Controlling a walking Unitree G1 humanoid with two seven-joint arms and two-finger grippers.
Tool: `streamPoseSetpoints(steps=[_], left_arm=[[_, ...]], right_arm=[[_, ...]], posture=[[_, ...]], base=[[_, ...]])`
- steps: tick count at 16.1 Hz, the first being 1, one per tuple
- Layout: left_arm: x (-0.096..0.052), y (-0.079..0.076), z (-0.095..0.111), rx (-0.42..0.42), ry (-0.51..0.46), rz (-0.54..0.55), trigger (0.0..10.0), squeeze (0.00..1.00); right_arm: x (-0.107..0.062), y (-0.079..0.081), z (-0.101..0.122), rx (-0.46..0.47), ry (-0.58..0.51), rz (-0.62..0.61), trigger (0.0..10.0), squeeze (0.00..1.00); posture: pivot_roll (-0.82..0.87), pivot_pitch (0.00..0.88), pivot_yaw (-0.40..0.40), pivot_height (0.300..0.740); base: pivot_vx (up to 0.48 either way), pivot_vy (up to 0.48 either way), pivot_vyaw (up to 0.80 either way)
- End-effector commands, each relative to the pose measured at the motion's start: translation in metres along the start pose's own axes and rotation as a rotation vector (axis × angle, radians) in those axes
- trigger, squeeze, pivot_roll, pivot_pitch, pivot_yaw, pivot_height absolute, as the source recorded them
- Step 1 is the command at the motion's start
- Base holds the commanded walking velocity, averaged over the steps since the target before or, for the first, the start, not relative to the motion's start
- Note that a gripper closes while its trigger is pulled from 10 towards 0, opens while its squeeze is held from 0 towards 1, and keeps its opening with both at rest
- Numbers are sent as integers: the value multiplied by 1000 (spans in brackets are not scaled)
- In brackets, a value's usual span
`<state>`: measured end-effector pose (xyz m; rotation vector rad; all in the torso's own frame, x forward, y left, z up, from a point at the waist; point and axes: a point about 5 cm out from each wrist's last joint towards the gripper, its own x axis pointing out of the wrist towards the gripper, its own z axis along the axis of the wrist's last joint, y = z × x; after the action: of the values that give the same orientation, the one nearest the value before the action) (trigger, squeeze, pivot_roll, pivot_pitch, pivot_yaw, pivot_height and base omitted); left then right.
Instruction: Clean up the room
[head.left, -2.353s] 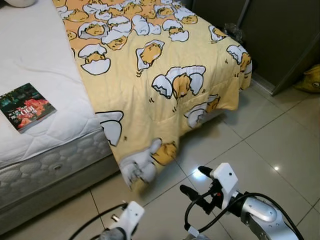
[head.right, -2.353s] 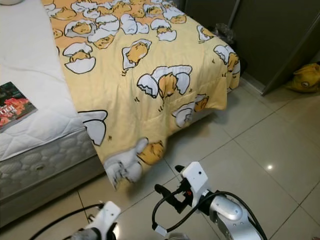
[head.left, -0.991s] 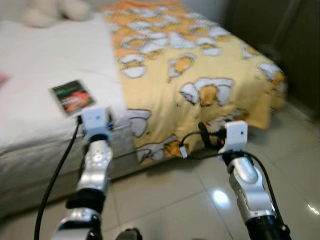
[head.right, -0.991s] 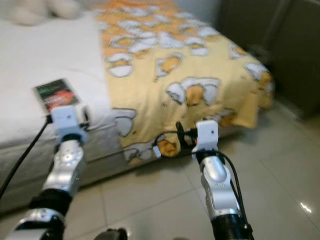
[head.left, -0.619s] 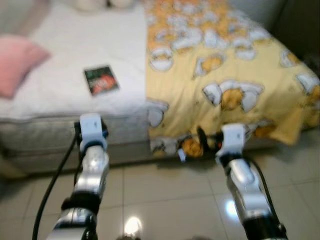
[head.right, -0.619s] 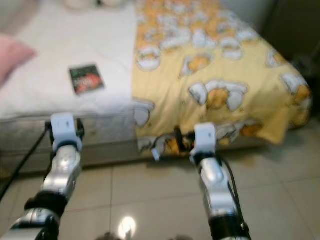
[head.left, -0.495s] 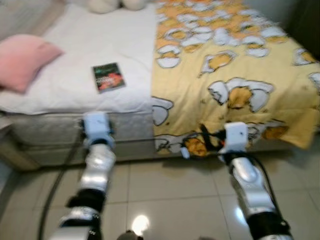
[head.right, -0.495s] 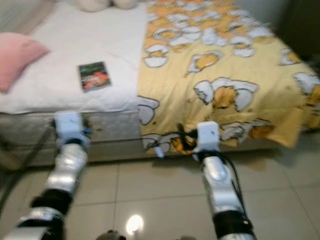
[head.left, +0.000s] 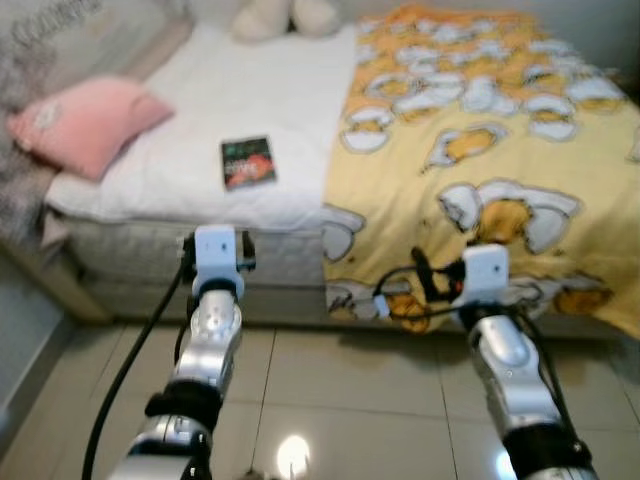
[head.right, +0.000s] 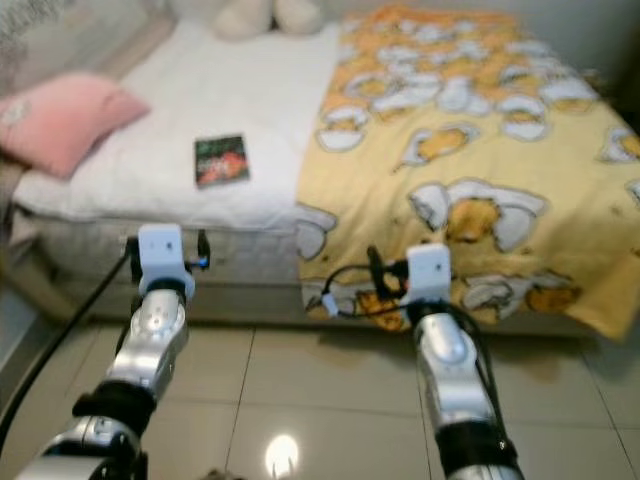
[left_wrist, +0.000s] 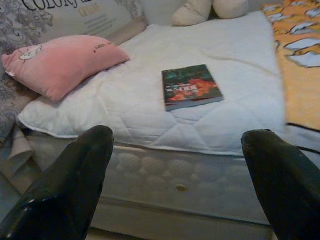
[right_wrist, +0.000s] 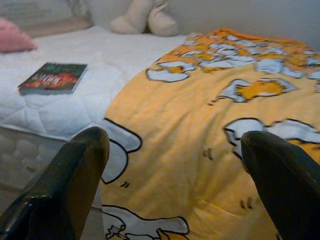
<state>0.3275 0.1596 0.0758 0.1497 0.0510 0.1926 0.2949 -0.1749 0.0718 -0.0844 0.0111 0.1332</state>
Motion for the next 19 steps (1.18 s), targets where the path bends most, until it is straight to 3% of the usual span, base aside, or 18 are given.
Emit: streamPoseSetpoints(steps=[1,6,7,8,11,19], left_arm=[[2,5,2,37,-18,-12,10000,1000],[1,2,2,8,-38,-51,10000,1000],[1,1,0,6,-19,-55,10000,0],[1,0,-3,-4,19,-61,10000,0],[2,1,-10,-66,83,-57,10000,0],[5,3,-10,-48,79,-104,10000,0]], right_arm=[[3,9,1,11,-9,41,10000,1000],[1,11,-4,-13,20,42,10000,1000],[1,10,-5,-12,24,38,10000,855],[1,10,-5,-8,25,38,10000,0],[0,9,-6,-15,24,41,10000,0],[-1,13,-6,-16,11,53,10000,0]], posture=[[-181,0,46,740],[-186,0,45,740],[-185,0,44,740],[-185,0,44,740],[-187,0,45,740],[-182,0,44,740]], base=[[259,0,444],[0,0,80],[0,0,0],[0,0,0],[259,0,0],[480,0,0]])
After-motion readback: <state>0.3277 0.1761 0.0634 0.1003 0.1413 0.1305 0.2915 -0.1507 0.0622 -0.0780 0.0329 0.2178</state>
